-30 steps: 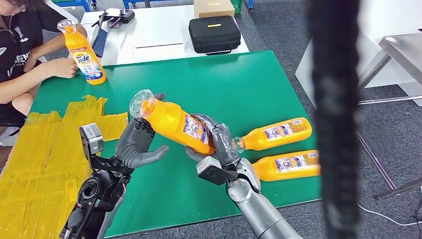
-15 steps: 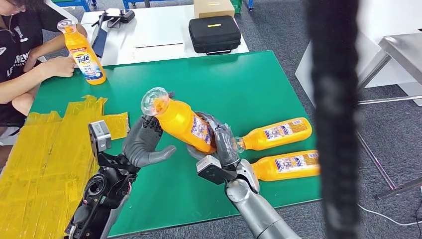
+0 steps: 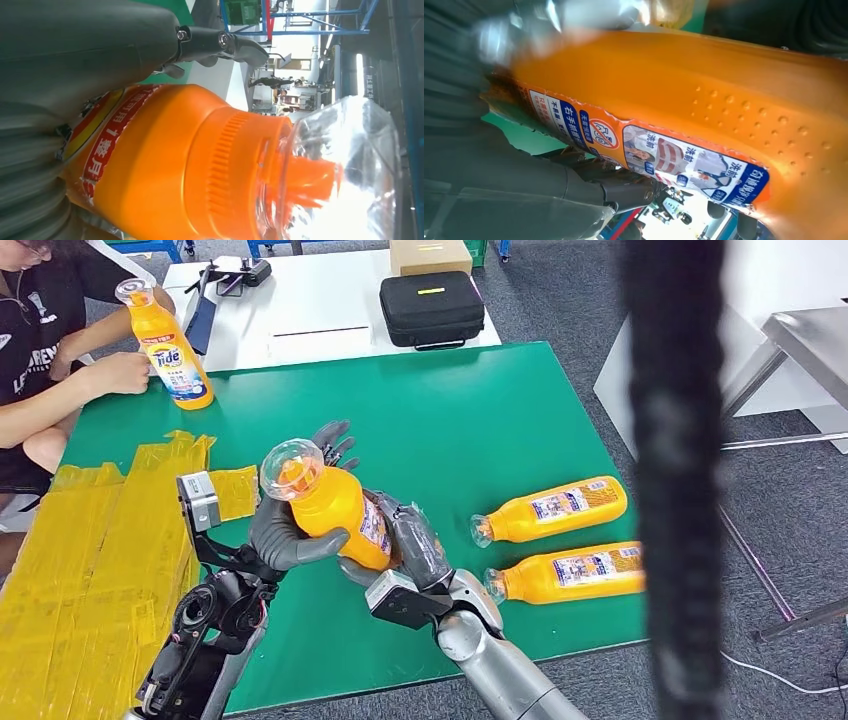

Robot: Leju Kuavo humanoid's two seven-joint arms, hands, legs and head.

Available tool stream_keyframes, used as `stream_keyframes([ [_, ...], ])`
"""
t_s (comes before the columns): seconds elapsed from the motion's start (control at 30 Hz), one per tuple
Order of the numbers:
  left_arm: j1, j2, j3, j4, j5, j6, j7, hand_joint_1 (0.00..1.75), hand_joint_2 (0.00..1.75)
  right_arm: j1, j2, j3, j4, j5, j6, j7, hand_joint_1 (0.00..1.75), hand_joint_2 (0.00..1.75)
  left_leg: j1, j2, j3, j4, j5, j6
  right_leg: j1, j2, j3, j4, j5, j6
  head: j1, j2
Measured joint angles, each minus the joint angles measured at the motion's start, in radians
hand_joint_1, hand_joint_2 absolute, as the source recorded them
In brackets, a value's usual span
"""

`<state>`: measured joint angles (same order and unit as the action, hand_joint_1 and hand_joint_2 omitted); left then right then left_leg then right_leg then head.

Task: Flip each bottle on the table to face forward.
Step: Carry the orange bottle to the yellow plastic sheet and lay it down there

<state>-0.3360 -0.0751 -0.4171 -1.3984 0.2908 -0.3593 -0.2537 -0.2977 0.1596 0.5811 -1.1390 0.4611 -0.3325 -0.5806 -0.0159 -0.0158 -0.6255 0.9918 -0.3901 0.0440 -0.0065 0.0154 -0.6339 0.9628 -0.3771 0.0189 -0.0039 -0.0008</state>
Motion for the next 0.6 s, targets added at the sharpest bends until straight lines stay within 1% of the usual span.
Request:
stream_keyframes([
  [0.33, -0.001, 0.0, 0.012, 0.034, 0.025, 0.007, -0.002, 0.01, 1.75, 0.001, -0.019, 0.033, -0.011, -0.019, 0.008, 0.018, 1.75, 1.75, 0.0, 0.0, 0.0, 0.0, 0.0, 0.0, 0.0, 0.0, 0.0, 0.0, 0.0, 0.0, 0.0, 0.0],
  [0.37, -0.001, 0.0, 0.012, 0.037, 0.025, 0.009, -0.003, 0.26, 1.75, 0.001, -0.021, 0.035, -0.011, -0.021, 0.008, 0.019, 1.75, 1.75, 0.0, 0.0, 0.0, 0.0, 0.0, 0.0, 0.0, 0.0, 0.0, 0.0, 0.0, 0.0, 0.0, 0.0],
  [0.4, -0.001, 0.0, 0.012, 0.041, 0.026, 0.012, -0.004, 0.65, 1.75, 0.001, -0.022, 0.036, -0.011, -0.024, 0.008, 0.019, 1.75, 1.75, 0.0, 0.0, 0.0, 0.0, 0.0, 0.0, 0.0, 0.0, 0.0, 0.0, 0.0, 0.0, 0.0, 0.0],
  [0.47, -0.002, 0.0, 0.013, 0.046, 0.027, 0.017, -0.007, 1.51, 1.75, 0.001, -0.025, 0.037, -0.011, -0.029, 0.008, 0.02, 1.75, 1.75, 0.0, 0.0, 0.0, 0.0, 0.0, 0.0, 0.0, 0.0, 0.0, 0.0, 0.0, 0.0, 0.0, 0.0],
  [0.5, -0.002, 0.0, 0.013, 0.048, 0.027, 0.019, -0.009, 1.71, 1.75, 0.001, -0.026, 0.038, -0.011, -0.031, 0.008, 0.02, 1.75, 1.75, 0.0, 0.0, 0.0, 0.0, 0.0, 0.0, 0.0, 0.0, 0.0, 0.0, 0.0, 0.0, 0.0, 0.0],
  [0.53, -0.002, 0.0, 0.013, 0.05, 0.027, 0.021, -0.012, 1.75, 1.75, 0.001, -0.027, 0.038, -0.011, -0.034, 0.008, 0.02, 1.75, 1.75, 0.0, 0.0, 0.0, 0.0, 0.0, 0.0, 0.0, 0.0, 0.0, 0.0, 0.0, 0.0, 0.0, 0.0],
  [0.6, -0.002, 0.0, 0.013, 0.051, 0.026, 0.023, -0.016, 1.75, 1.75, 0.001, -0.029, 0.039, -0.011, -0.042, 0.01, 0.02, 1.75, 1.75, 0.0, 0.0, 0.0, 0.0, 0.0, 0.0, 0.0, 0.0, 0.0, 0.0, 0.0, 0.0, 0.0, 0.0],
])
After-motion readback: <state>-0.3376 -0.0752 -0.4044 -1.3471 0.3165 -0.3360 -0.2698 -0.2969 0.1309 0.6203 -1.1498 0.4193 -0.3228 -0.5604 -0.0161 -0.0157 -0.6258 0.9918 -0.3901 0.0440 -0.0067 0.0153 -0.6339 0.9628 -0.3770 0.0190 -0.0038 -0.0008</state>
